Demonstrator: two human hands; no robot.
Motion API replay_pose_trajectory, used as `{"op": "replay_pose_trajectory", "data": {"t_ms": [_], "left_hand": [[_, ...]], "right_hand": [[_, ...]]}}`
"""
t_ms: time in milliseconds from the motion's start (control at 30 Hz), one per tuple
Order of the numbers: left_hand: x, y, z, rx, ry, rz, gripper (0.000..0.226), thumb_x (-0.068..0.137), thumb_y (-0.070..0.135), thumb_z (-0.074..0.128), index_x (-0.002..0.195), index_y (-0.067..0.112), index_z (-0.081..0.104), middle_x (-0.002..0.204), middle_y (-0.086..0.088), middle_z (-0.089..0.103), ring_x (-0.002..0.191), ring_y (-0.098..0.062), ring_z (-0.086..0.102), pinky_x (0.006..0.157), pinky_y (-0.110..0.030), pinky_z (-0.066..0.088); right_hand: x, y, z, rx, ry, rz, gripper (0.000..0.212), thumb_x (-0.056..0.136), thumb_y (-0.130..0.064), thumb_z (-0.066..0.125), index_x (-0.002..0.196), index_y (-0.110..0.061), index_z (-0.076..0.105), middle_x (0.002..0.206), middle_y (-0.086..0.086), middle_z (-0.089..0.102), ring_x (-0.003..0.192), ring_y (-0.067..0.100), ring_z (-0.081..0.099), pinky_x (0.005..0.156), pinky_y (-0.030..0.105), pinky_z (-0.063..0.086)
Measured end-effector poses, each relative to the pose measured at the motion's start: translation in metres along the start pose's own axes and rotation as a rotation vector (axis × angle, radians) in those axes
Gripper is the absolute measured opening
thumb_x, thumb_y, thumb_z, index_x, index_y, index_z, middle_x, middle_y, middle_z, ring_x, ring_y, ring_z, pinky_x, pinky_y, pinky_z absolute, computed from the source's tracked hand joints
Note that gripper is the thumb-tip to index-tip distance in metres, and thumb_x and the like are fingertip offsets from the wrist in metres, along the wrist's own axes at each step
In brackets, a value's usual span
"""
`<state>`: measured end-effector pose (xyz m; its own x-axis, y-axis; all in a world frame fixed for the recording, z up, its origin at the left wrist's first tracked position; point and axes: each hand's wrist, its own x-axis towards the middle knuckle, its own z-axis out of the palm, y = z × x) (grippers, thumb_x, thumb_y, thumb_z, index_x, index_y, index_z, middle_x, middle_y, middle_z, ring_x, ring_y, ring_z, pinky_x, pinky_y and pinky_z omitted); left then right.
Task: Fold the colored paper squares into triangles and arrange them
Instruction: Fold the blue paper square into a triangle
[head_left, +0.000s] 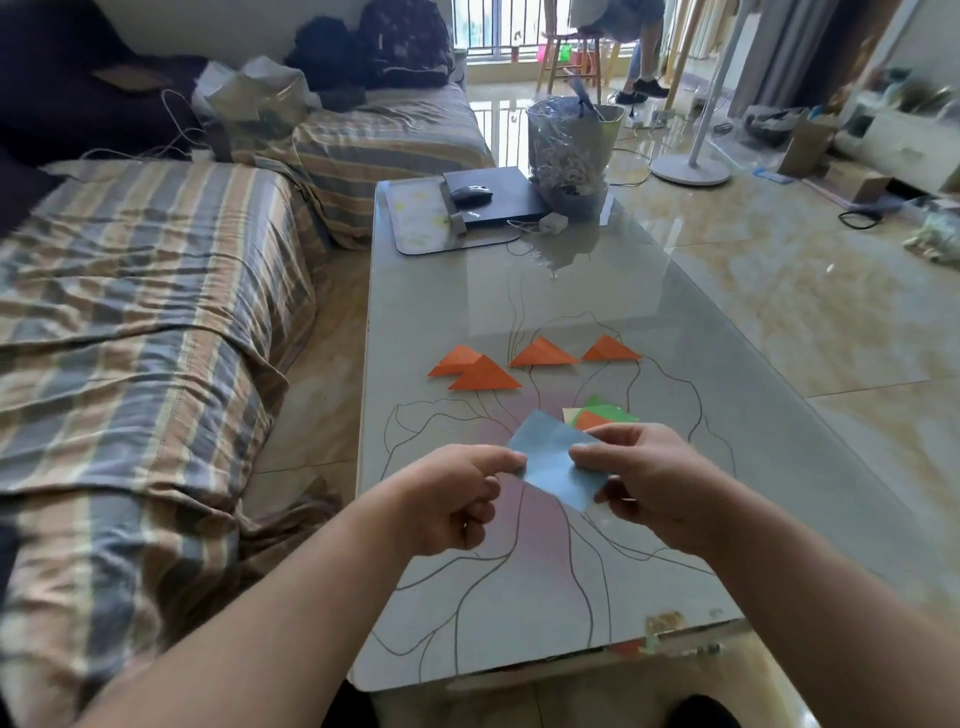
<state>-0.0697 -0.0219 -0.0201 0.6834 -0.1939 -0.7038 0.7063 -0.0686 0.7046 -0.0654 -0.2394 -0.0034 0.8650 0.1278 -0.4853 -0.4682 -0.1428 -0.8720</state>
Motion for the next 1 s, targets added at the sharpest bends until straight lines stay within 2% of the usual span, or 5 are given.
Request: {"op": "replay_pose_trajectory", "data": {"t_ms": [200, 333, 533, 733, 1000], "left_hand": [[-0.010, -0.001, 0.004, -0.062, 0.108, 0.275, 0.015, 0.104, 0.016, 0.058, 0.109, 0.014, 0.072, 0.084, -0.007, 0.075, 0.067, -0.018, 0.069, 0.065, -0.031, 0.048], [-0.018, 0.008, 0.004, -0.238, -0.001, 0.344, 0.041, 0.090, -0.005, 0.036, 0.105, 0.005, 0.073, 0.107, -0.021, 0.075, 0.087, -0.031, 0.074, 0.081, -0.038, 0.054], [-0.013, 0.012, 0.002, -0.300, -0.008, 0.346, 0.017, 0.091, 0.018, 0.064, 0.097, 0.004, 0.072, 0.096, -0.018, 0.073, 0.085, -0.028, 0.070, 0.081, -0.039, 0.059], [-0.007, 0.007, 0.003, -0.381, 0.145, 0.309, 0.025, 0.091, -0.001, 0.070, 0.112, 0.012, 0.065, 0.098, -0.014, 0.078, 0.080, -0.024, 0.073, 0.068, -0.032, 0.060], [-0.006, 0.009, 0.004, -0.425, 0.177, 0.252, 0.025, 0.096, 0.000, 0.064, 0.118, 0.010, 0.067, 0.099, -0.013, 0.079, 0.076, -0.021, 0.074, 0.065, -0.030, 0.056]], "right_hand": [[0.005, 0.018, 0.008, -0.393, 0.119, -0.406, 0.016, 0.089, -0.012, 0.079, 0.089, -0.028, 0.076, 0.091, 0.005, 0.072, 0.076, 0.019, 0.064, 0.070, 0.029, 0.049], [0.013, 0.015, 0.010, -0.610, 0.252, -0.803, 0.043, 0.074, 0.001, 0.089, 0.079, -0.040, 0.075, 0.112, -0.011, 0.060, 0.106, 0.019, 0.063, 0.081, 0.030, 0.051], [0.017, 0.006, -0.001, -0.448, 0.305, -0.770, 0.063, 0.065, 0.021, 0.079, 0.071, -0.041, 0.075, 0.127, -0.015, 0.055, 0.111, 0.015, 0.061, 0.085, 0.027, 0.051], [0.013, 0.003, 0.003, -0.326, 0.251, -0.638, 0.039, 0.079, -0.020, 0.089, 0.102, -0.047, 0.071, 0.117, -0.012, 0.061, 0.102, 0.008, 0.065, 0.080, 0.028, 0.058], [0.014, 0.013, 0.021, -0.103, -0.164, -0.430, 0.046, 0.091, -0.003, 0.076, 0.106, -0.046, 0.075, 0.089, 0.008, 0.064, 0.075, 0.019, 0.060, 0.073, 0.034, 0.055]]}}
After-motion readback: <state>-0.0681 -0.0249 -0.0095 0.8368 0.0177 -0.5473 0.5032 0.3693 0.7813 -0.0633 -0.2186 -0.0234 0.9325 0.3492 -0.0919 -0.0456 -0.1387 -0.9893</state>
